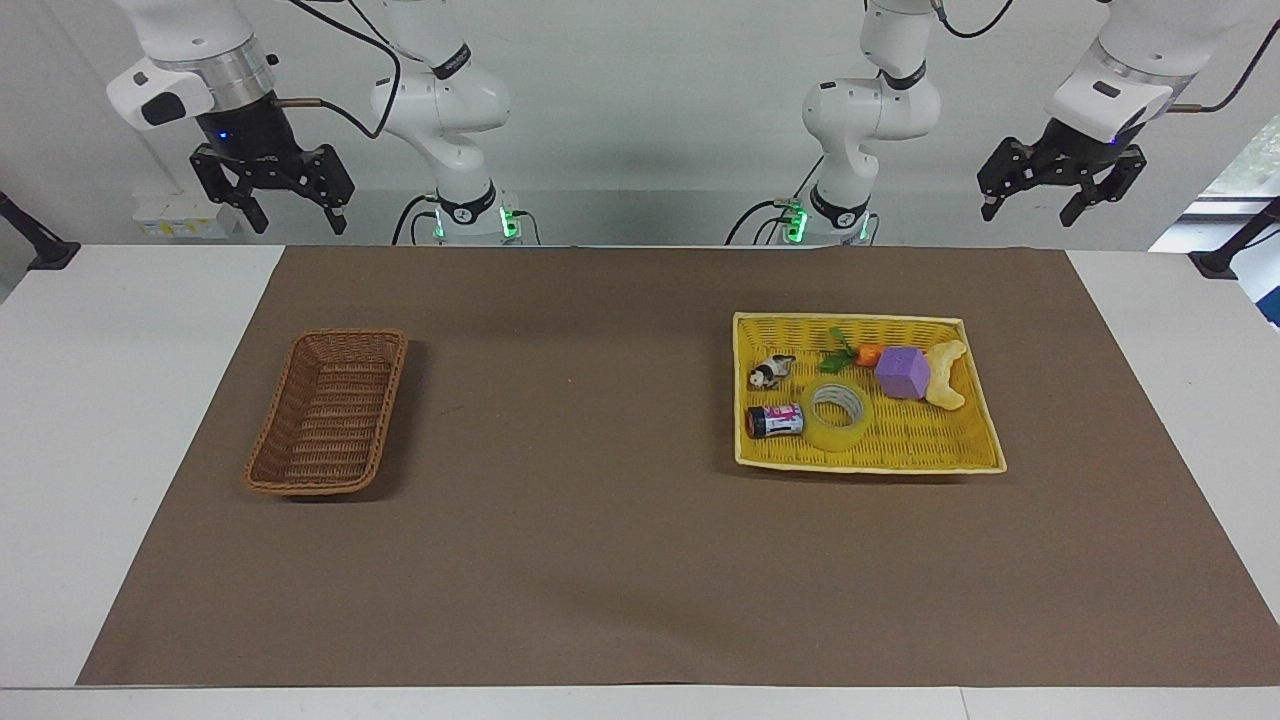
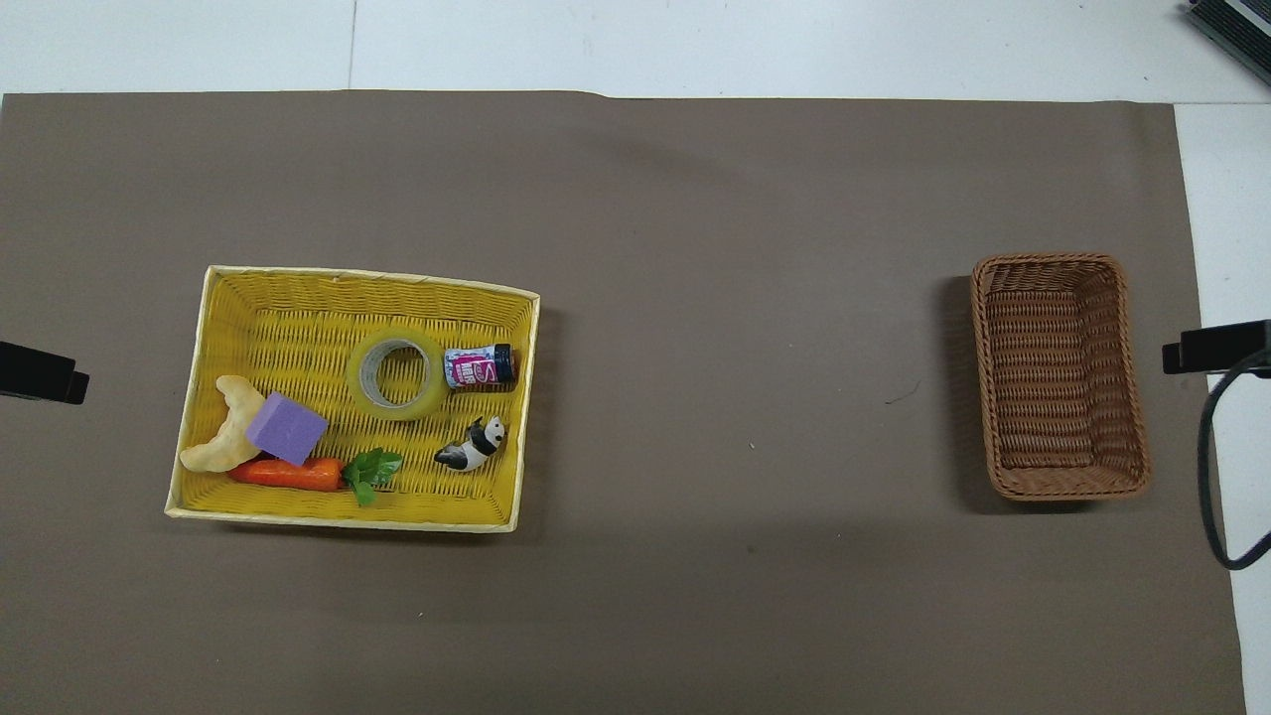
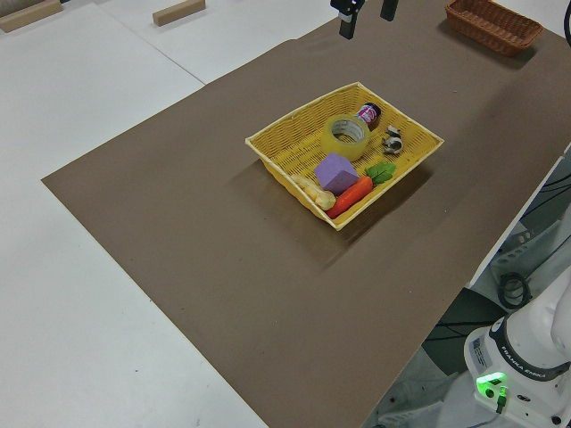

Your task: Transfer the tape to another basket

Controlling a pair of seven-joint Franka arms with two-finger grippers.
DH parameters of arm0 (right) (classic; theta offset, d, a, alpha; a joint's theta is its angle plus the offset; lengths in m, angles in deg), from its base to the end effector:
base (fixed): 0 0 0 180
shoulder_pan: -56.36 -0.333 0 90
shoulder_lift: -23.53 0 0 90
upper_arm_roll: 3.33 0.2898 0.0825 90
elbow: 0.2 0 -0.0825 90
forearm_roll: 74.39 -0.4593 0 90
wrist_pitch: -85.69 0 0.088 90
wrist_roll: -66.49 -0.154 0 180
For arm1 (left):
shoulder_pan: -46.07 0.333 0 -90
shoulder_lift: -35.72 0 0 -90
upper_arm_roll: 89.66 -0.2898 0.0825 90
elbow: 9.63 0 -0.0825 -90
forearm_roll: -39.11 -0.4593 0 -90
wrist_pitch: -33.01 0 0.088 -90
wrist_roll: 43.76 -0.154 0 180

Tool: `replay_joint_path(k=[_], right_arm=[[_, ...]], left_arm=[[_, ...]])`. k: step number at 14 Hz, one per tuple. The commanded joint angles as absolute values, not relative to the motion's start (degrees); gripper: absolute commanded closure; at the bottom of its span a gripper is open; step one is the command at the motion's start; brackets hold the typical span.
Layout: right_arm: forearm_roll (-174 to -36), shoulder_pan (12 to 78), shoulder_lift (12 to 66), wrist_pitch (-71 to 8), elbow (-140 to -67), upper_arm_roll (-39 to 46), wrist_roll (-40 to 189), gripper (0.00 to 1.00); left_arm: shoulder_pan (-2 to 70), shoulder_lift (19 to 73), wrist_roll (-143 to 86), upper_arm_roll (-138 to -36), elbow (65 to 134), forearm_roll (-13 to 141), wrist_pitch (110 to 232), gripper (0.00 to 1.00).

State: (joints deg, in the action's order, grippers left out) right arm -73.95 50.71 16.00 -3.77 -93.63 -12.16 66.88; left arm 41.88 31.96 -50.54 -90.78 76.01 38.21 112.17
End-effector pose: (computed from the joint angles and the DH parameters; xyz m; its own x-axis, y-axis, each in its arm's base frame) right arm 0.5926 -0.0387 0.5970 0.9970 -0.0486 0.0606 -0.0479 -0.9988 -0.0120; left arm 0.5863 -0.0285 0.6161 0.9845 -0.1682 -0.0488 -0.1688 -0.9856 -0.0086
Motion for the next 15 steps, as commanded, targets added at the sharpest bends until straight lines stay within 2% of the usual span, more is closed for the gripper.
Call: replay_joint_path(k=[1,15], right_arm=[[-73.9,51.1,15.2,-2.9,-94.0,-11.8,68.2,0.0],[-73.9,51.1,15.2,-3.0,-94.0,-11.8,68.2,0.0]], left_arm=[[41.6,31.9,-51.0,-91.1,76.7,38.4,113.5,0.0],[42.2,32.0,-50.7,-91.1,76.9,39.0,113.9,0.0]])
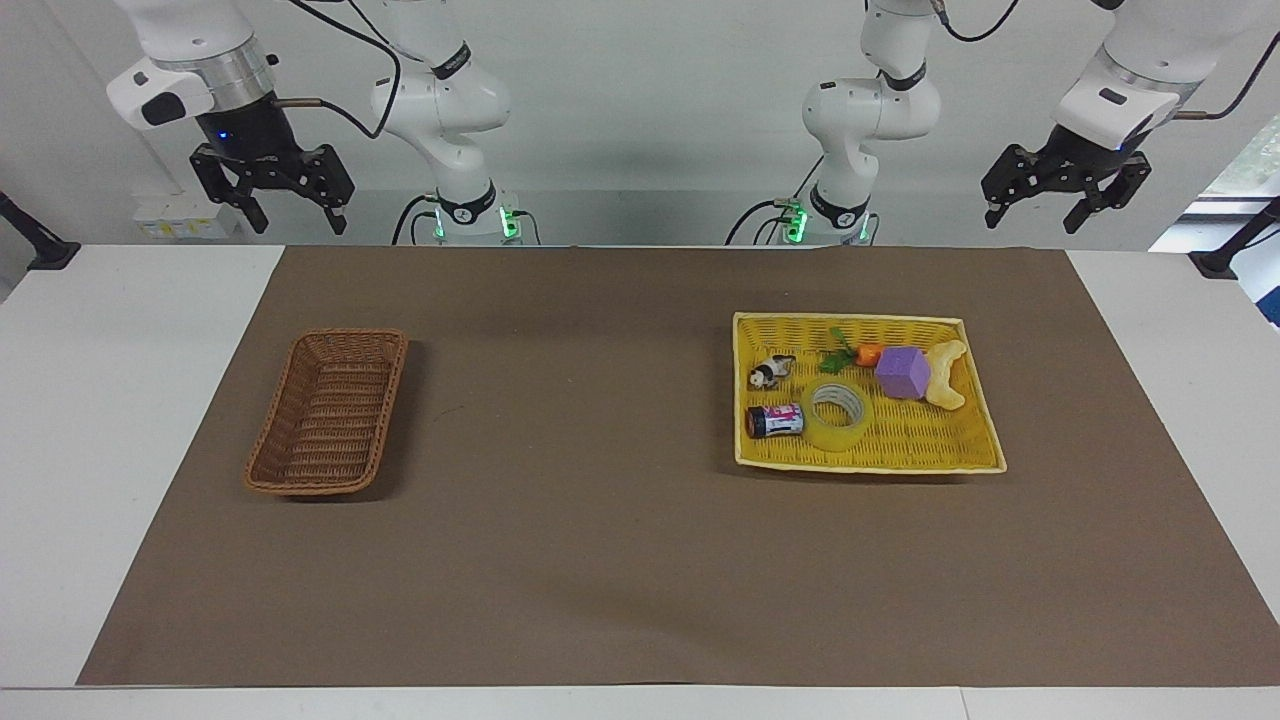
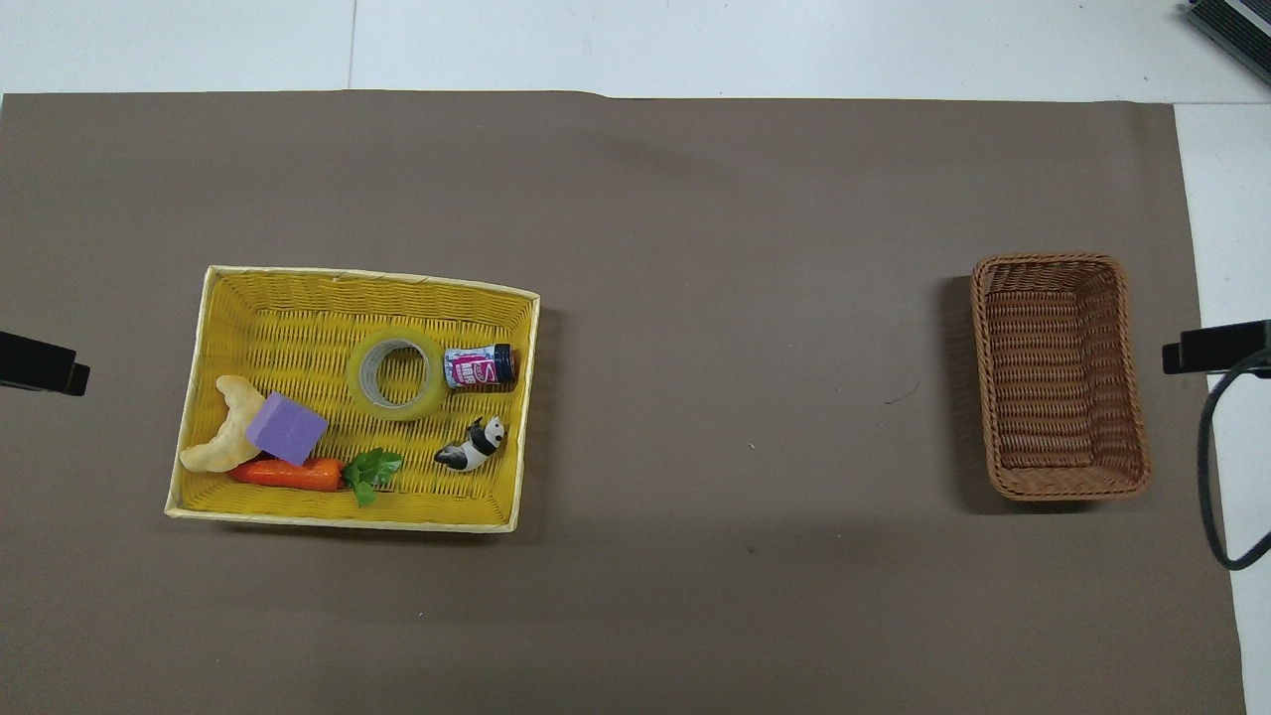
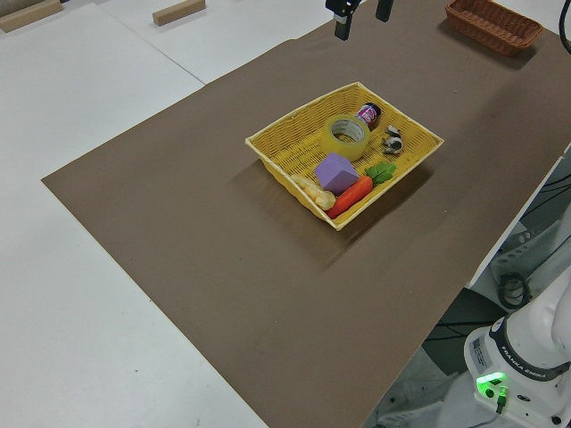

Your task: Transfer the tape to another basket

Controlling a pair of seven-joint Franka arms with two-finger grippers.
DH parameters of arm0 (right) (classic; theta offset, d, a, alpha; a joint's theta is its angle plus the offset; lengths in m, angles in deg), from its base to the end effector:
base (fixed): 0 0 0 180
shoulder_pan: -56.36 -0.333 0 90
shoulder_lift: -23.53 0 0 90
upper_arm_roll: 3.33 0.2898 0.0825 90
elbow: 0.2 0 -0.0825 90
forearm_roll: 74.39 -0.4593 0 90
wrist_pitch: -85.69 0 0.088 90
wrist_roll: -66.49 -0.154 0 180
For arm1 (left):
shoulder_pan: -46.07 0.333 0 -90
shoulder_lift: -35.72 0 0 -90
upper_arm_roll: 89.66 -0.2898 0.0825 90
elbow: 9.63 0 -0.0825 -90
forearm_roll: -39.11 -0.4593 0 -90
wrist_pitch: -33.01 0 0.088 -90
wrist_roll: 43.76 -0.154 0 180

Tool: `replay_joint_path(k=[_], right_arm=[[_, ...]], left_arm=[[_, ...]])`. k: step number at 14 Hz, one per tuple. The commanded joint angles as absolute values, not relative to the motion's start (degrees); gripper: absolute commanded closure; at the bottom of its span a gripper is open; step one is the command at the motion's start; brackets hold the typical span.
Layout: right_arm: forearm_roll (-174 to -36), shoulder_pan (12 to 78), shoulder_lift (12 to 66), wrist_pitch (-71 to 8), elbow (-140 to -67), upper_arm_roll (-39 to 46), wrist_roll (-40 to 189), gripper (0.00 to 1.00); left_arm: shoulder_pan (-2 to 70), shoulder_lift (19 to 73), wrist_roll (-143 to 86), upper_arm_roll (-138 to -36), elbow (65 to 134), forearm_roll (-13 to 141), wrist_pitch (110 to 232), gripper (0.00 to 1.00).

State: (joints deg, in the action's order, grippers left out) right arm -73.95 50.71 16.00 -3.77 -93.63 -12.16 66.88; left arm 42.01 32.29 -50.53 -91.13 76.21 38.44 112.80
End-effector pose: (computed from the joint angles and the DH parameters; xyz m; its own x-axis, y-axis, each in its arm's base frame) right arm 0.5926 -0.0387 0.5970 0.9970 -0.0486 0.0606 -0.0479 -0.9988 -0.0120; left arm 0.5898 -0.0243 0.6118 0.9859 -0.1607 -0.0466 -0.1610 -0.9869 -0.0046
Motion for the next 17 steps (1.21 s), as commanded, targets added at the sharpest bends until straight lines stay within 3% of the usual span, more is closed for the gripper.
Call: replay_joint_path(k=[1,9,17], right_arm=[[-73.9,51.1,15.2,-2.9,-94.0,-11.8,68.2,0.0],[-73.9,51.1,15.3,-2.9,-94.0,-11.8,68.2,0.0],[-73.9,51.1,15.3,-3.0,-94.0,-11.8,68.2,0.0]], left_arm=[[42.3,32.3,-50.6,-91.1,76.6,39.3,113.9,0.0],[41.2,38.0,-49.3,-91.1,77.8,39.6,120.6,0.0],[36.8,38.2,-48.9,-91.0,93.5,41.1,140.0,0.0]])
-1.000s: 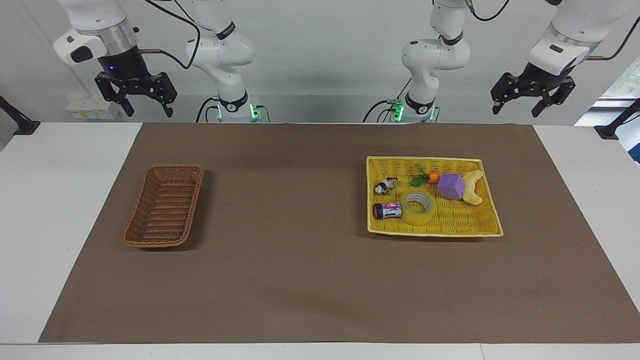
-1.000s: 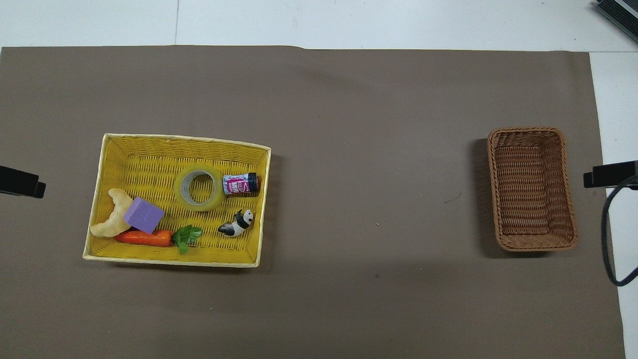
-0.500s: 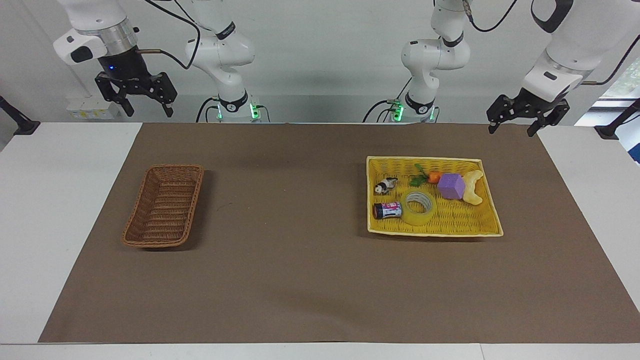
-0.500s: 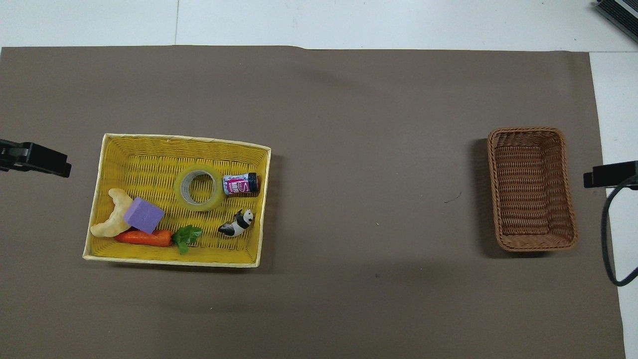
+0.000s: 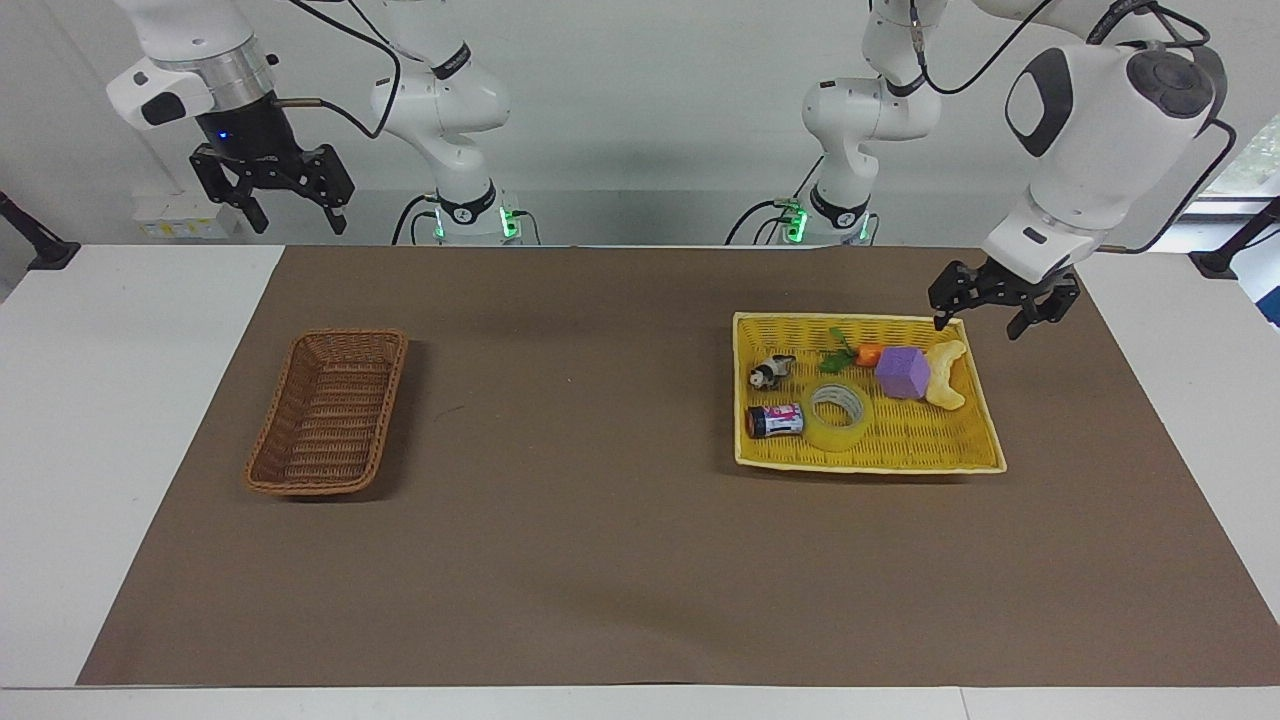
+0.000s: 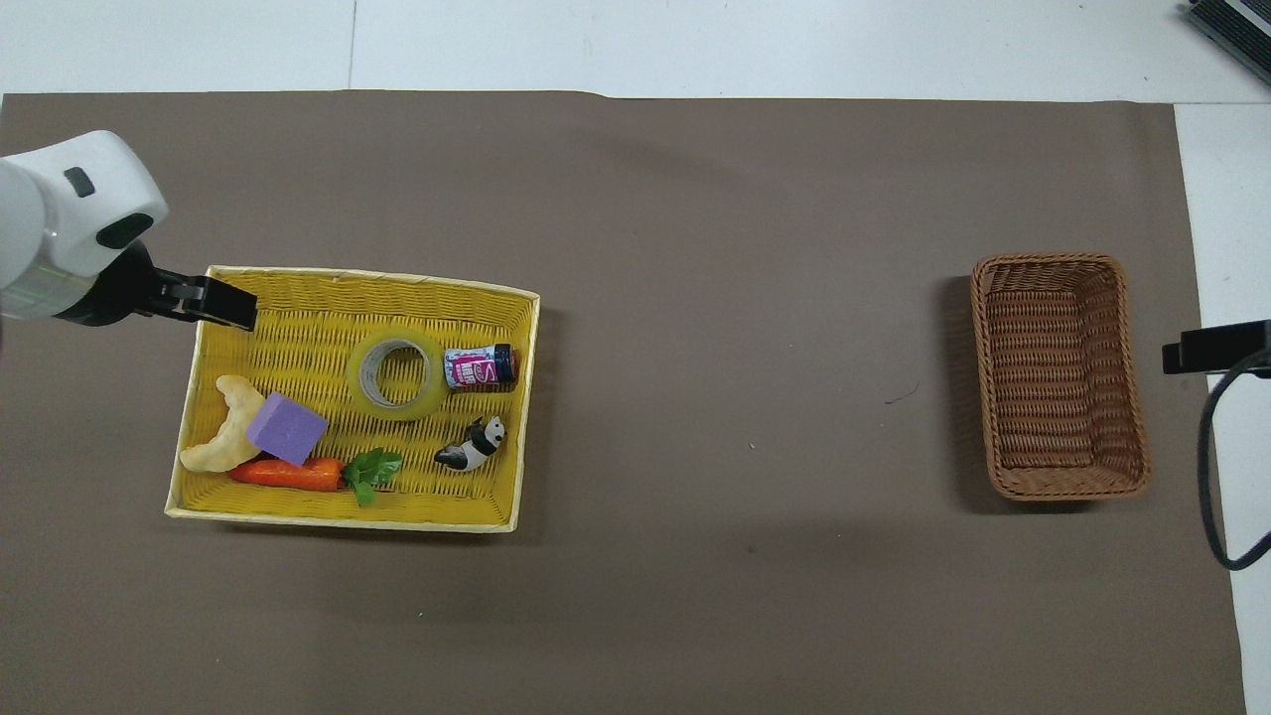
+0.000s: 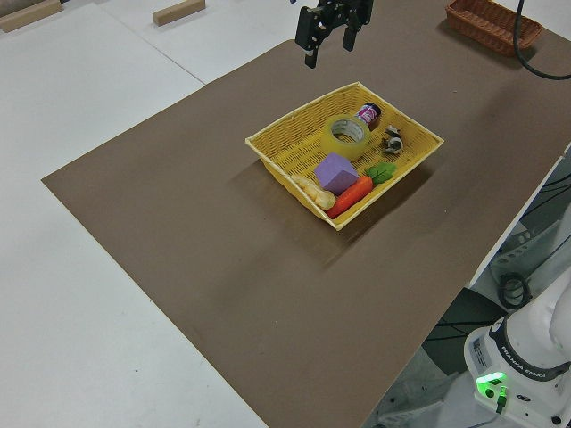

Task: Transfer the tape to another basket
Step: 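Reach the left gripper down into the yellow tray toward the tape roll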

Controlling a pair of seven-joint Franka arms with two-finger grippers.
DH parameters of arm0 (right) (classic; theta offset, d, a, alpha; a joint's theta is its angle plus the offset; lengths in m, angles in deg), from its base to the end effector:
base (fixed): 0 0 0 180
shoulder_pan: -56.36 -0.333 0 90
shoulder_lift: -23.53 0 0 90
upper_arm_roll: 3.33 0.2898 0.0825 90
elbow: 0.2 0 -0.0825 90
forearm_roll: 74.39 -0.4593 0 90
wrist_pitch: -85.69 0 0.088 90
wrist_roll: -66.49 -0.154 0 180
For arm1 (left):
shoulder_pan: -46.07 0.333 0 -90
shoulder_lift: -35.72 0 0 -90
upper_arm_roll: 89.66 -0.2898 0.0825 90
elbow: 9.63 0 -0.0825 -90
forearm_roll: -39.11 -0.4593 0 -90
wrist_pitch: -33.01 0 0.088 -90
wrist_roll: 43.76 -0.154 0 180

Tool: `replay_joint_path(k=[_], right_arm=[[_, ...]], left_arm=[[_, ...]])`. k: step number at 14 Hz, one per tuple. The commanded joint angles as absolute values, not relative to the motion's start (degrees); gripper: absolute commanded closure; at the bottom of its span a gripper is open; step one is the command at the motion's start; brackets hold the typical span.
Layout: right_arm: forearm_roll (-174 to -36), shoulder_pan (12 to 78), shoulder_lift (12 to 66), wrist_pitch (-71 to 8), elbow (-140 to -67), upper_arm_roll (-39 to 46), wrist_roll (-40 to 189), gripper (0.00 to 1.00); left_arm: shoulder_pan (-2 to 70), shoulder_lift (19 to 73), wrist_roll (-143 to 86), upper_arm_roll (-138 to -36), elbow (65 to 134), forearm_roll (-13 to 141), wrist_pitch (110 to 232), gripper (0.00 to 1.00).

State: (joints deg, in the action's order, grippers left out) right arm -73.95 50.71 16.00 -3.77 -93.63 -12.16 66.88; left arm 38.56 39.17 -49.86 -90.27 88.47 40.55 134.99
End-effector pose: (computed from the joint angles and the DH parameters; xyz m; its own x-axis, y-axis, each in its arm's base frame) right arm 0.5926 -0.0387 0.5970 0.9970 -0.0486 0.0606 -0.0479 -0.9988 -0.0120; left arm 0.6503 -0.0821 0.4529 0.9755 -0.2199 0.0100 -0.2200 -0.9752 0.0231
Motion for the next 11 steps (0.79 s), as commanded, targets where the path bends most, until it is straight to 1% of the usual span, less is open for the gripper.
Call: replay_joint_path(k=[1,3,6,9,11], right_arm=[[-73.9,51.1,15.3,-3.0,-94.0,-11.8,68.3,0.0],[-73.9,51.1,15.3,-3.0,-94.0,-11.8,68.2,0.0],[-73.9,51.1,15.3,-3.0,-94.0,-11.8,68.2,0.0],[-73.9,51.1,15.3,-2.9,-94.0,-11.8,68.2,0.0],[-73.9,51.1,15.3,-3.0,-94.0,-11.8,68.3,0.0]], left_arm=[[36.3,38.1,-48.9,-91.0,96.2,41.2,142.6,0.0],[36.0,38.3,-48.7,-91.0,99.6,41.2,146.5,0.0],[34.5,43.1,-46.9,-91.0,102.9,41.2,153.7,0.0],[33.7,44.5,-43.9,-91.0,108.3,41.3,160.5,0.0],[32.5,45.8,-40.2,-91.0,111.3,41.3,165.7,0.11]])
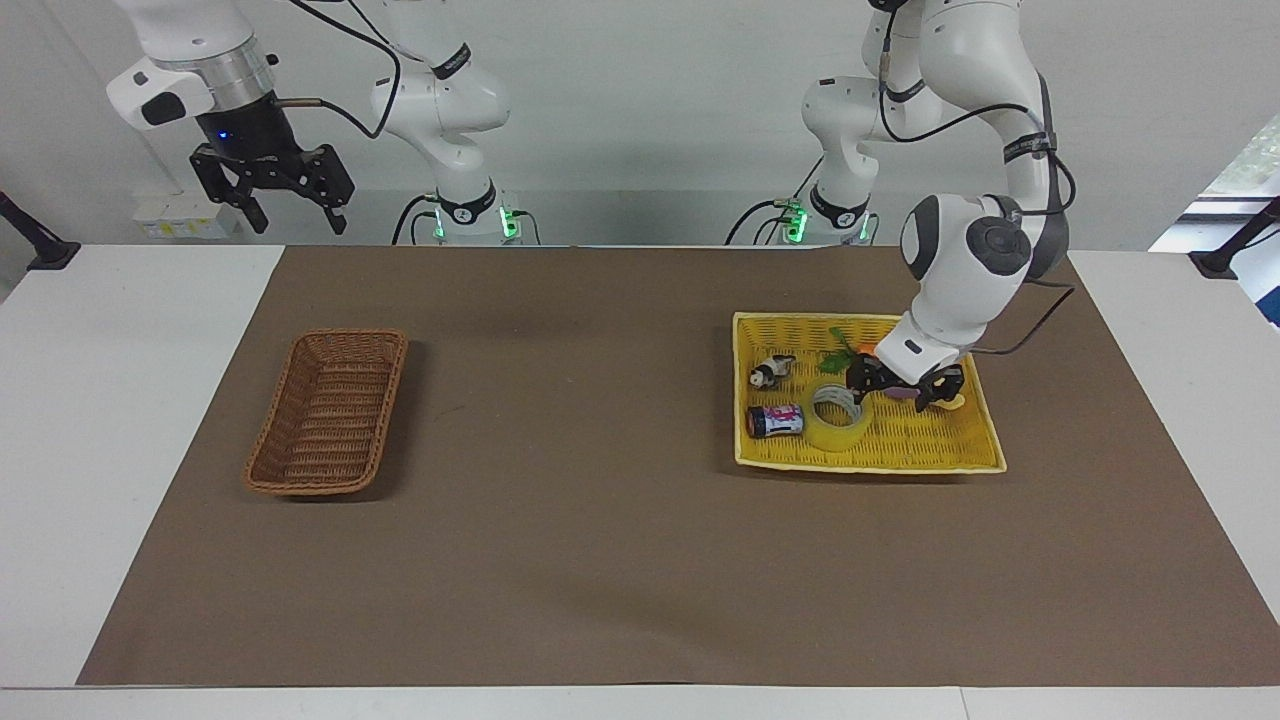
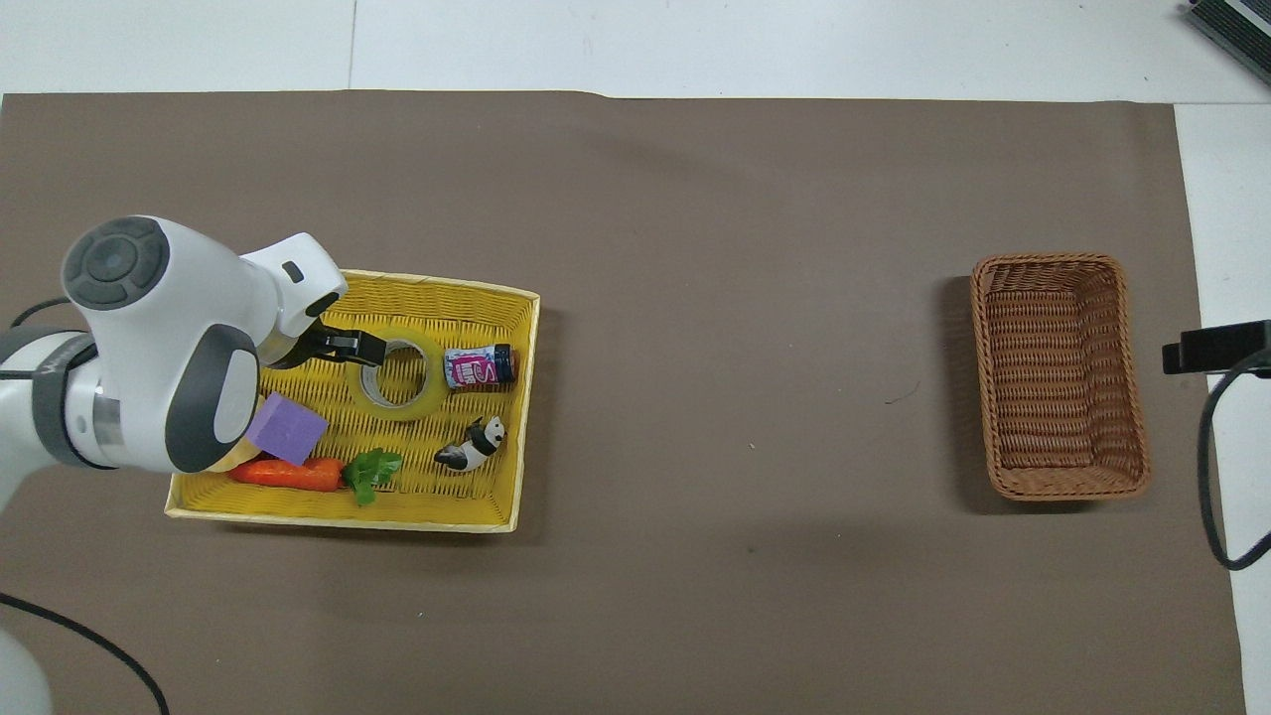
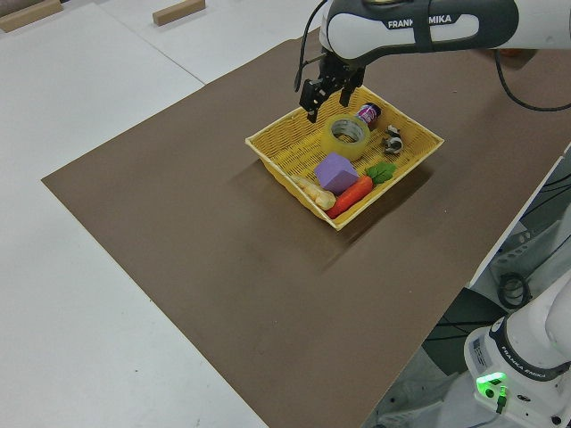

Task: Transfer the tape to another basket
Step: 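Reach the left gripper down into the yellow tray toward the tape roll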

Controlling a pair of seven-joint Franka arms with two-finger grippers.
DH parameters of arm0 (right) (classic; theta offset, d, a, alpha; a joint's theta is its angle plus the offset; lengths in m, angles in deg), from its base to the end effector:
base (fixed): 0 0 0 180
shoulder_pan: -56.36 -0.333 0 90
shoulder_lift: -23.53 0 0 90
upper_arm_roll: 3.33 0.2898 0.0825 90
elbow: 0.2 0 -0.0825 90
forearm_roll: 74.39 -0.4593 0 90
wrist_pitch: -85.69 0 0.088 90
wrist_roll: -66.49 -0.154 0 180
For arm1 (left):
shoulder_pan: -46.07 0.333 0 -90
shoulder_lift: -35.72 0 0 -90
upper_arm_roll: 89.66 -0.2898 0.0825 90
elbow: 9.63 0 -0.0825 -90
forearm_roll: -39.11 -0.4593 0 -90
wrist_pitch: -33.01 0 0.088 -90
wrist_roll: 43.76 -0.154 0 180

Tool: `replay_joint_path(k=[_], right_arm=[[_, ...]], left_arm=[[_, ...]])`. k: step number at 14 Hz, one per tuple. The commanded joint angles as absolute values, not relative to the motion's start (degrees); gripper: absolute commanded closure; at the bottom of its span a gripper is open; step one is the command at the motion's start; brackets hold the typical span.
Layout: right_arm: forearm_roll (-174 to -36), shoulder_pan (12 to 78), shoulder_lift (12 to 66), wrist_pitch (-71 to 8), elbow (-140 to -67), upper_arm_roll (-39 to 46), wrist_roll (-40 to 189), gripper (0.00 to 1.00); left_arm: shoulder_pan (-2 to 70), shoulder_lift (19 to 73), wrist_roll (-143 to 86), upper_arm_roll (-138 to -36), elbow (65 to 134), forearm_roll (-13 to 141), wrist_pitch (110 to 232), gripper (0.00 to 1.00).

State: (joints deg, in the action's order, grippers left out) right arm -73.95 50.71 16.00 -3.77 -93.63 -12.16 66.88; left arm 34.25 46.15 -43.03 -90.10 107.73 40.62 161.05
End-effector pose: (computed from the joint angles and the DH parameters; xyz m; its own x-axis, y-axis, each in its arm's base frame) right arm 0.5926 -0.0387 0.5970 0.9970 -0.0486 0.0606 -0.0479 -0.9988 -0.0120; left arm 0.6230 -0.1271 0.2332 0.9856 -0.1690 0.0040 -0.1690 -0.9854 0.0195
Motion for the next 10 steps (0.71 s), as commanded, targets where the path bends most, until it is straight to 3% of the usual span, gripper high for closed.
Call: replay_joint_path(k=[1,2,4,5,10], right_arm=[[-73.9,51.1,15.3,-3.0,-94.0,-11.8,68.2,0.0],[-73.9,51.1,15.3,-3.0,-94.0,-11.8,68.2,0.0],[-73.9,51.1,15.3,-3.0,-93.9,-11.8,68.3,0.0],[-73.9,51.1,15.2,-3.0,-94.0,-11.8,68.2,0.0],[-73.9,51.1,15.3,-3.0,-94.0,-11.8,68.3,0.0]], left_arm=[[32.3,45.9,-39.7,-91.0,113.0,41.3,167.5,0.24],[31.9,45.6,-39.5,-91.0,114.7,41.3,168.7,0.41],[30.3,45.8,-34.0,-91.1,115.8,41.3,170.1,0.95],[30.3,45.8,-32.5,-91.1,115.7,41.3,169.9,1.0],[31.2,45.1,-32.4,-91.1,109.0,41.2,161.9,1.0]])
